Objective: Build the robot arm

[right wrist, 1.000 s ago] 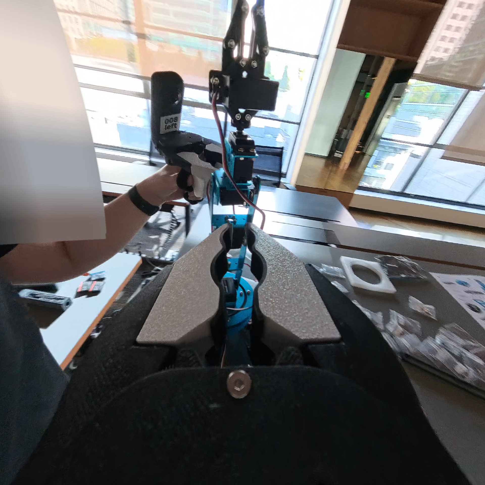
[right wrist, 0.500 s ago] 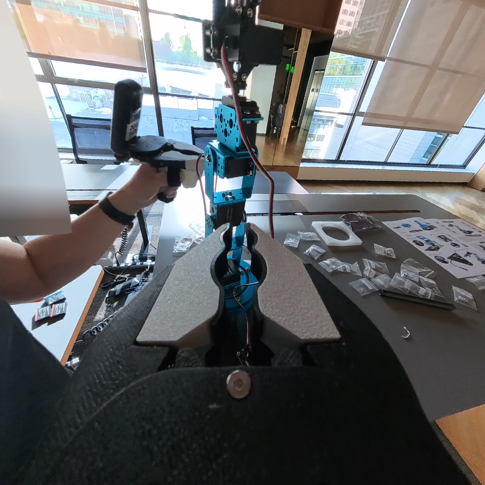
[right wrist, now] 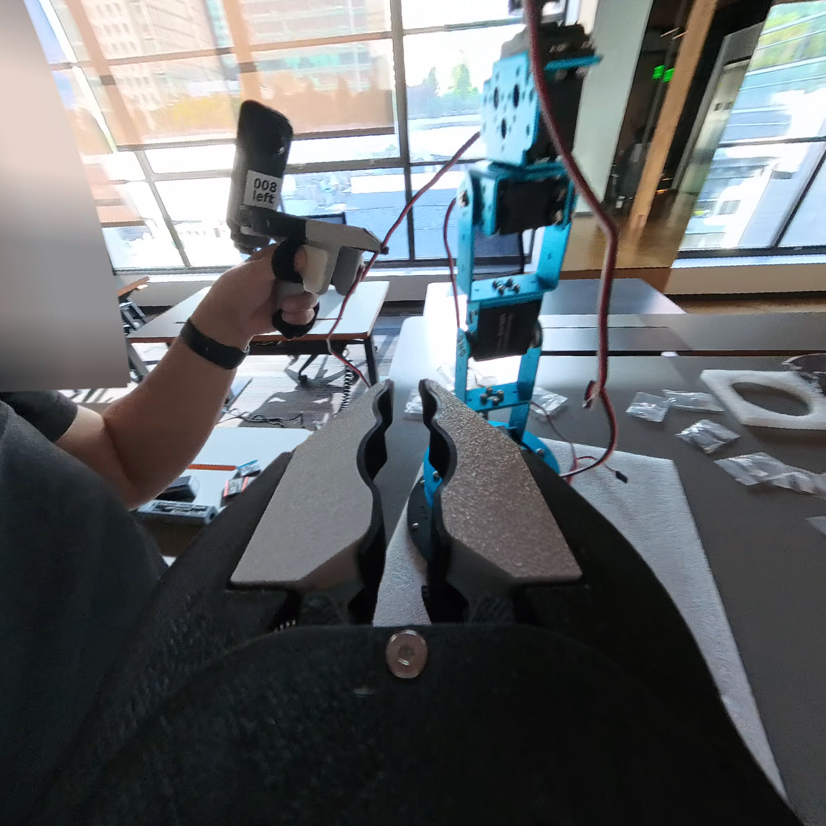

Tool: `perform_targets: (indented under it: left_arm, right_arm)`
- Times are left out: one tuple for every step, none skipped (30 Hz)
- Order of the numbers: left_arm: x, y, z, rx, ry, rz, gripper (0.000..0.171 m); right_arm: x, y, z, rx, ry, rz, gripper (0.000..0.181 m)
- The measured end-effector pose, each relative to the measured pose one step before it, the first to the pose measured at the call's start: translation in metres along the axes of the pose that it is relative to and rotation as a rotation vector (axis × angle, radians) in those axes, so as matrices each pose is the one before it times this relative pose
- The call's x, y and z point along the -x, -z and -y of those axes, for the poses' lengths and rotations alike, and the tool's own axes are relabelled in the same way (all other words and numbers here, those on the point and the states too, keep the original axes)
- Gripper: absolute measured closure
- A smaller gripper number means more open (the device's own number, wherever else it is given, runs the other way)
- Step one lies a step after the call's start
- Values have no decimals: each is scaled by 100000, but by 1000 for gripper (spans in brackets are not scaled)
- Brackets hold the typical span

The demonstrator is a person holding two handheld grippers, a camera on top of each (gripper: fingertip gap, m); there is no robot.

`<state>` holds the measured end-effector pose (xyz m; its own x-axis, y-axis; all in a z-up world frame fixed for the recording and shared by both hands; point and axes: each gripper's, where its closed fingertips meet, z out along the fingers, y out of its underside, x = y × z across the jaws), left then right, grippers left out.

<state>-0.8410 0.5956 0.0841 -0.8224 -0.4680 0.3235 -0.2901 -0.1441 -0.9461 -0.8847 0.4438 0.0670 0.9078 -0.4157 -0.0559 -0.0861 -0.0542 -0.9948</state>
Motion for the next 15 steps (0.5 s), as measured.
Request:
perform_targets:
  left_arm:
    - [-836,-259,-427,383,2151,-1314,170]
    - [-732,-366,-342,-41,2064,-763,170]
    - [-739,-447,-212,-723,1875,-819,170]
    - [-880,-523,-121,-1190,1769,-1831,170]
    - [-964,-565,-91,-1103,2128,-2527,170]
    - [-898,-614,-87,-1042,2570,-2407,170]
    - [-824,-620,-44,-1292,2450,-2244,170]
    - [-770,-648,-42,-1388,2022,-2293,170]
    - [-606,-651,-74,-1273,1951,-1876,170]
    - [-404,-665,-108,-1110,2092,-1260,170]
    - [-298,-651,-69,-1122,2206,-1200,170]
    - [-350,-626,-2,-1335,2251,-1770,170]
    - [-407,-592,44,-1192,2116,-2285,170]
    - [-309,-551,52,-822,2202,-1779,170]
    - [-134,-495,73,-693,2179,-664,170]
  right_arm:
    - [415,103,-544,-143,-1283,2892,170]
    - [504,150,-573,-114,-2009,3645,170]
    - [499,209,-695,622,-2294,3910,170]
    - [366,287,-748,882,-2325,3317,170]
    - [280,373,-733,875,-2185,2765,169]
    - [259,434,-712,1099,-1847,2531,169]
    - [204,500,-719,1363,-1519,2122,168]
    - [132,551,-713,1404,-1475,1612,167]
    - [143,590,-622,957,-1557,1622,166]
    - [190,605,-472,212,-1313,1924,165]
    - [94,559,-333,-222,-884,1531,165]
    - [66,461,-232,102,-439,1615,164]
    - [89,328,-133,677,599,2097,163]
    - [-92,171,-23,969,1705,1249,162]
    - [-260,-5,127,863,2445,496,159]
